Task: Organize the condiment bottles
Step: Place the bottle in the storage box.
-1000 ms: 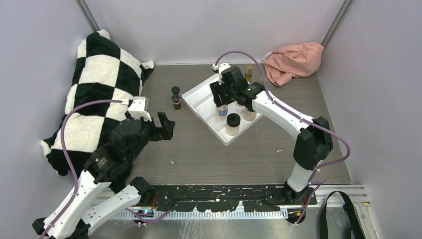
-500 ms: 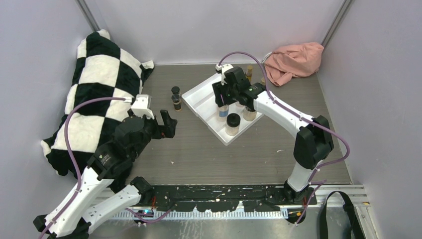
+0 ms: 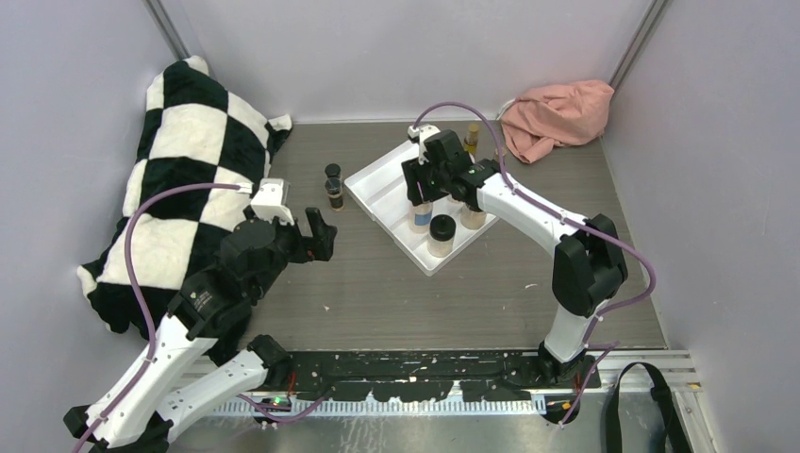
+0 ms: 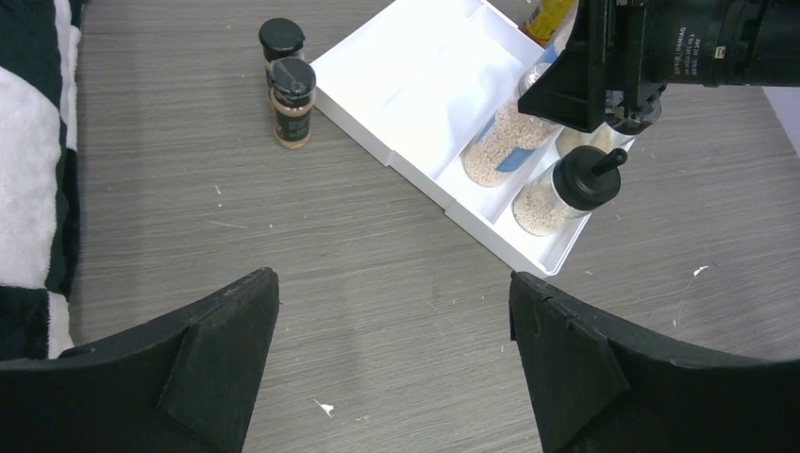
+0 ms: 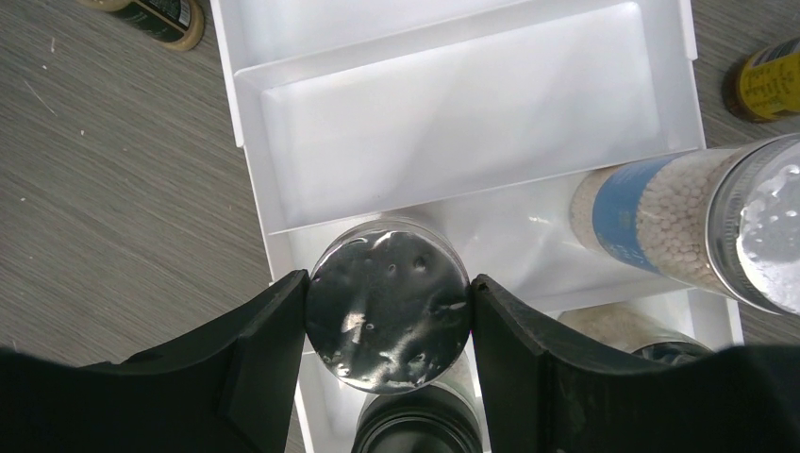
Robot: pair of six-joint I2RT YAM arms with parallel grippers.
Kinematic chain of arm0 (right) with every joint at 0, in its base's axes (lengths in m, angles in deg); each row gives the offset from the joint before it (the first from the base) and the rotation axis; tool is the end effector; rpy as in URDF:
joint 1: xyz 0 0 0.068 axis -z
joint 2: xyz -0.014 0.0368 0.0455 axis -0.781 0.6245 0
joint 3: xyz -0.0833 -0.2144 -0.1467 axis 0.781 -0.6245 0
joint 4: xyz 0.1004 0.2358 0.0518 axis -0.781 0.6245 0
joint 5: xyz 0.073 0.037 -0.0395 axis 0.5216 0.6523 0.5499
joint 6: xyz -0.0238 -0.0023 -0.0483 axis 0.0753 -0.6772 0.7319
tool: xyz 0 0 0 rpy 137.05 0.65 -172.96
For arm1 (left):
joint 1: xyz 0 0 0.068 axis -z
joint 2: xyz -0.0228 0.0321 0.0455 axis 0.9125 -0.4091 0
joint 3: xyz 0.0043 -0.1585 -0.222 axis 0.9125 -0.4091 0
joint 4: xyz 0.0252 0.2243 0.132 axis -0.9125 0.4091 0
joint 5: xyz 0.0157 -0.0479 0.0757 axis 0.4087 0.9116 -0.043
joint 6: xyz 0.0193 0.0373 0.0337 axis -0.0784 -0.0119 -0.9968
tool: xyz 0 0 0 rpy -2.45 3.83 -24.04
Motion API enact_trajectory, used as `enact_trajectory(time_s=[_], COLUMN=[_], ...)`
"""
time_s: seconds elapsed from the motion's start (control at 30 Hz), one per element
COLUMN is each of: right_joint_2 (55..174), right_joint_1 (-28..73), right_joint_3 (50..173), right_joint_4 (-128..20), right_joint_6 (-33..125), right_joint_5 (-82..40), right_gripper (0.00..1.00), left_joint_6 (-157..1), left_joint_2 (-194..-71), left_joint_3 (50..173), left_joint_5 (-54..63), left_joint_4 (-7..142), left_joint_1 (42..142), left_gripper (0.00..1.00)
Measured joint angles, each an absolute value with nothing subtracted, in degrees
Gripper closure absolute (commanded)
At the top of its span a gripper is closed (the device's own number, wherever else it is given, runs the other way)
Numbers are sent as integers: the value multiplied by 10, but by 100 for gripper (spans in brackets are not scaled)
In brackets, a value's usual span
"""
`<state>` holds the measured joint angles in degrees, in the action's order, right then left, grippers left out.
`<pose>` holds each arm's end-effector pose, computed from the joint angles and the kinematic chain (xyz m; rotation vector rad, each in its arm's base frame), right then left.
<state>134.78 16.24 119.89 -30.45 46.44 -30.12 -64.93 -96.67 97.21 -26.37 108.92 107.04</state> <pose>0.3317 0.2323 0.2873 -0.5613 2.2432 0.3480 0.1066 -0.0751 0.3772 0.0125 1.9256 -0.3971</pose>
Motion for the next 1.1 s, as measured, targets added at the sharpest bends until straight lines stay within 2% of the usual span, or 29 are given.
enact_trajectory(time_s=[0.27,0.37,0.43,0.5,0.6,0.77,1.1], right_joint_2=[1350,1350,1350,1350,1350,1350,1350], right_joint_1=[162,162,162,162,164,166,165], right_joint_3=[1193,1190,1190,1189,1189,1189,1189], right_joint_4=[-313,-319,-320,-320,-321,-321,-320], right_joint_6=[464,462,462,461,460,459,452], right_joint_5=[-301,-301,-301,-298,-295,-288,-272], right_gripper=[98,73,63,47,35,25,22], left_joint_6=[-649,-649,-649,-649,-649,-648,-647], left_joint_2=[-966,-966,-965,-965,-965,-965,-964], left_joint_3=[967,967,966,966,966,966,966], left_joint_5=[-264,-264,-264,-264,-264,-264,-264], left_joint_4=[1087,1087,1087,1087,1087,1087,1087], left_joint_1=[1070,1070,1070,1070,1070,1070,1070], left_gripper=[8,7,7,6,6,6,6])
